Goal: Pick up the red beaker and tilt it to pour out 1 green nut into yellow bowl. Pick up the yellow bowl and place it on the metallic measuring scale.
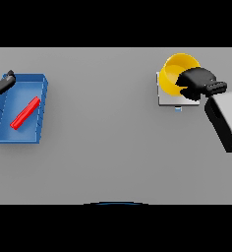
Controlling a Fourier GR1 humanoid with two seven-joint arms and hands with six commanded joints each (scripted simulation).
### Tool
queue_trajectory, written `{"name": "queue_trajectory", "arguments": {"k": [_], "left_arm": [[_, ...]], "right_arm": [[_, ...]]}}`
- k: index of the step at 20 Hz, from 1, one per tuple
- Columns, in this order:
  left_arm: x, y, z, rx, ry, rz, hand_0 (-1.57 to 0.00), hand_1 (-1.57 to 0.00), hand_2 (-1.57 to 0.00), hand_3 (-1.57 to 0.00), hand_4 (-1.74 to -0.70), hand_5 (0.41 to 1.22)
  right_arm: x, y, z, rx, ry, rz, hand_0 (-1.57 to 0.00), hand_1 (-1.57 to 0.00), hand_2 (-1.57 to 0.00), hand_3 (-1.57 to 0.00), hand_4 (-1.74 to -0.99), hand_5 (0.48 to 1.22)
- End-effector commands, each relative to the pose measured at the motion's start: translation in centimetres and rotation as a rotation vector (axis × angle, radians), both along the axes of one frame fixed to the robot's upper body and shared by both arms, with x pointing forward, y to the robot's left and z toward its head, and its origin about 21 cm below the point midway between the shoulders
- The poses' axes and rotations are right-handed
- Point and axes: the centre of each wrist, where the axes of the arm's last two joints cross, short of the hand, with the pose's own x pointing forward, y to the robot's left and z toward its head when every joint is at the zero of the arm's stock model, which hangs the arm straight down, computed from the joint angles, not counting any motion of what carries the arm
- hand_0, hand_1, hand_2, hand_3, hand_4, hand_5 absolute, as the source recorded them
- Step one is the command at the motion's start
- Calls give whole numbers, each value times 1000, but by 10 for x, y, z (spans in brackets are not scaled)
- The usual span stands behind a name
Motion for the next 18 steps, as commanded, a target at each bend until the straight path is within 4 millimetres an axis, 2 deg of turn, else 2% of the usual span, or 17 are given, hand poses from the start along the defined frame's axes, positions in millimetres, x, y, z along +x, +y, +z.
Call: {"name": "queue_trajectory", "arguments": {"k": [1, 2, 3, 4, 5, 7, 8, 10, 12, 15, 18], "left_arm": [[2, -1, 1, -7, 3, -4, 1, 1, 1, 1, -845, 788], [2, -3, 0, -6, 4, -2, 1, 1, 1, 1, -844, 783], [1, 0, 0, 1, 5, -1, 1, 1, 1, 1, -842, 780], [2, -4, -1, 1, 6, -10, 1, 1, 1, 1, -838, 779], [2, -3, -3, -3, 10, -17, 1, 1, 1, 1, -836, 775], [1, -1, -3, -7, 10, -6, 1, 1, 1, 1, -836, 774], [1, -1, -3, -5, 9, -8, 1, 1, 1, 1, -834, 771], [2, -4, -3, -19, 13, -4, 1, 1, 1, 1, -839, 764], [2, -1, -1, -18, 8, -2, 1, 1, 1, 1, -837, 760], [3, -5, 1, -15, 3, -10, 1, 1, 1, 1, -834, 750], [-3, -3, 0, -10, -2, -9, 1, 1, 1, 1, -835, 755]], "right_arm": [[0, 3, -1, -3, 4, -8, -1571, -1571, -1382, -1417, -1741, 1221], [0, 1, -1, 5, 5, 2, -1571, -1571, -1374, -1448, -1741, 1221], [1, -1, 1, 6, 7, -5, -1571, -1571, -1404, -1376, -1741, 1221], [0, -2, -5, 6, 16, -9, -1565, -1496, -1437, -1249, -1741, 1221], [1, -2, -3, -2, 20, -13, -1558, -1428, -1343, -1110, -1682, 1221], [0, -4, -1, 14, 26, -39, -1335, -1125, -1007, -816, -1592, 1074], [0, -3, -2, 32, 39, -52, -1147, -958, -848, -688, -1559, 1014], [-1, -2, -2, 62, 61, -60, -757, -673, -579, -476, -1513, 923], [2, 1, 2, 61, 75, -66, -484, -459, -376, -318, -1485, 863], [0, -1, -1, 31, 80, -50, -247, -243, -192, -164, -1448, 824], [-1, -4, -3, 2, 94, -63, -126, -124, -98, -84, -1409, 804]]}}
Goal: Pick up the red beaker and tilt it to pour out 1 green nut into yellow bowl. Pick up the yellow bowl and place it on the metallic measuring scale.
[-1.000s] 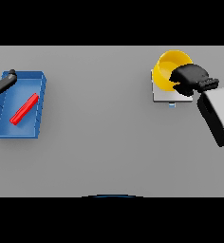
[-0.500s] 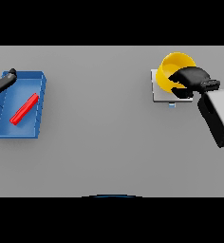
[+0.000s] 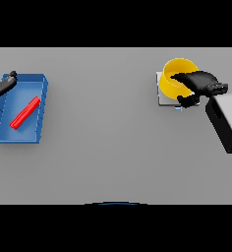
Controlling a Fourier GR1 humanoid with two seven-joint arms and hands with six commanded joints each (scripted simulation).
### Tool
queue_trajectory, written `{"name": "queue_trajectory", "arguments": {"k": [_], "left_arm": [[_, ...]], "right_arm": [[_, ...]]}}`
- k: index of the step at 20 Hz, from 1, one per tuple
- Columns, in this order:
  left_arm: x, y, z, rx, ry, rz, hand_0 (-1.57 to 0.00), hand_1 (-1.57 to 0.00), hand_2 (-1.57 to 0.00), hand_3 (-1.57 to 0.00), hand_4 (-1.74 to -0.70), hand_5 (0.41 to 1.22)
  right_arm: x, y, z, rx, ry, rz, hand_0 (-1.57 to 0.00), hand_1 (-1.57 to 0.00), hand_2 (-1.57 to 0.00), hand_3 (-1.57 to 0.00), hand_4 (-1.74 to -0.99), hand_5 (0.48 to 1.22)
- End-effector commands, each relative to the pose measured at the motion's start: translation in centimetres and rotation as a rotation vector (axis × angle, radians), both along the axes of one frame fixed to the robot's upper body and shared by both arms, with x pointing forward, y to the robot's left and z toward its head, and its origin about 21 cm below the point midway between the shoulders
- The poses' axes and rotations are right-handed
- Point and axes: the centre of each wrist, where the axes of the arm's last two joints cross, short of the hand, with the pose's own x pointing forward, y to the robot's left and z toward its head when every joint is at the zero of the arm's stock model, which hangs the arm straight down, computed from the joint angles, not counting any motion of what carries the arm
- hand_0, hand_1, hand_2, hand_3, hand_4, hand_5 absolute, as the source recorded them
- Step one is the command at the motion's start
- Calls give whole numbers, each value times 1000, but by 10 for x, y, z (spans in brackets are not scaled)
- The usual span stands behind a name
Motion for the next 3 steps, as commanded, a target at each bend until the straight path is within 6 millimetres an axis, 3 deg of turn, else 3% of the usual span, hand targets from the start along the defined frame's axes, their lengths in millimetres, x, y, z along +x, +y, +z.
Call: {"name": "queue_trajectory", "arguments": {"k": [1, 3], "left_arm": [[1, 1, 0, 3, 13, 8, 1, 1, 1, 1, -834, 759], [1, 1, -1, 0, 6, 8, 1, 1, 1, 1, -833, 760]], "right_arm": [[2, 2, 4, -9, -1, -12, -101, -99, -78, -67, -1401, 798], [2, 1, 6, -4, 0, -9, -64, -63, -50, -42, -1390, 779]]}}
